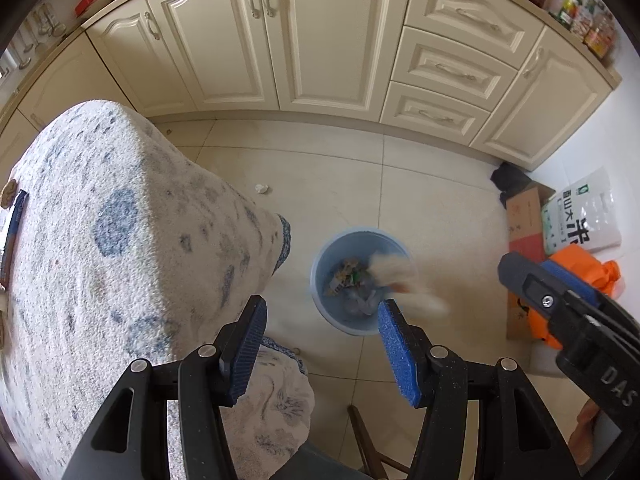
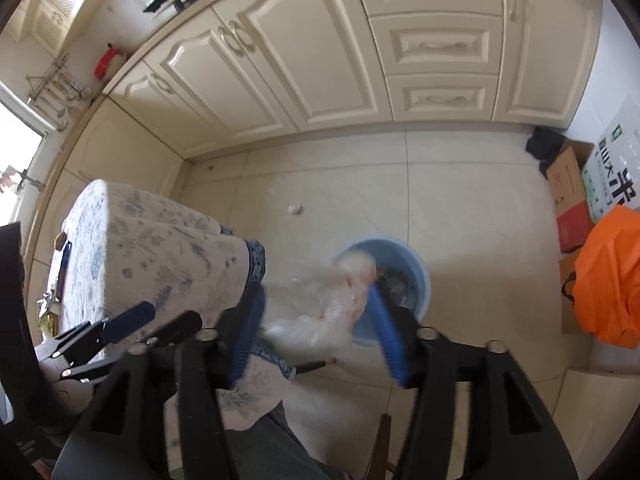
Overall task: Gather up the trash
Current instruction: 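Move both open grippers back over the table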
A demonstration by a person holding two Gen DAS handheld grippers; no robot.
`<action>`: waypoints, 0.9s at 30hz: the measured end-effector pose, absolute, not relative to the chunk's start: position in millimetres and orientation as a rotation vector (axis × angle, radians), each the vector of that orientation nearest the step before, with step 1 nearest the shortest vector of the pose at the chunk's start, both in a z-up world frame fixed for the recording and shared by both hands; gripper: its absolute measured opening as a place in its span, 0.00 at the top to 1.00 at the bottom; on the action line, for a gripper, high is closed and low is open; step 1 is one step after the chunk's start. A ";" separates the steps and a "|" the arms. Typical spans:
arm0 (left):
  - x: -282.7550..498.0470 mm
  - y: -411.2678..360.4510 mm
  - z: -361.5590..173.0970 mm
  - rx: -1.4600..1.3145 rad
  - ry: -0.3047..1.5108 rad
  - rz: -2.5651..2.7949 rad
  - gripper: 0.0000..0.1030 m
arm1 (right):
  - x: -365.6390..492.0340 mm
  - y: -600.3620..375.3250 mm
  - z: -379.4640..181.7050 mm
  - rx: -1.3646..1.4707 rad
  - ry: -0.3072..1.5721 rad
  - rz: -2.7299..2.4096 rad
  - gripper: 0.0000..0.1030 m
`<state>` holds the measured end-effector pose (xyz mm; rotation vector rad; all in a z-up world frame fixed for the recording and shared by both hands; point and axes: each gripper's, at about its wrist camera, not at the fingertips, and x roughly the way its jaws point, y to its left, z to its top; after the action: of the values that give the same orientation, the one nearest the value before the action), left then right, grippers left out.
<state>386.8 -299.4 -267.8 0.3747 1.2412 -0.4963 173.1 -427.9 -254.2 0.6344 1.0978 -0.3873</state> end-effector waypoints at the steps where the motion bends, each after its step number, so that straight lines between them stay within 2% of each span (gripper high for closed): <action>1: 386.0 -298.4 -267.0 0.372 1.240 -0.496 0.48 | 173.3 -426.4 -252.1 0.624 1.093 -0.392 0.28; 4: 383.7 -290.8 -263.9 0.369 1.240 -0.497 0.48 | 174.4 -423.5 -252.5 0.633 1.112 -0.391 0.24; 27: 360.4 -259.7 -234.8 0.316 1.194 -0.493 0.48 | 158.4 -417.8 -251.0 0.659 1.150 -0.430 0.24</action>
<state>360.4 -259.7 -234.8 0.3161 1.1937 -0.4926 158.4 -417.8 -251.0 0.6591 1.1501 -0.4296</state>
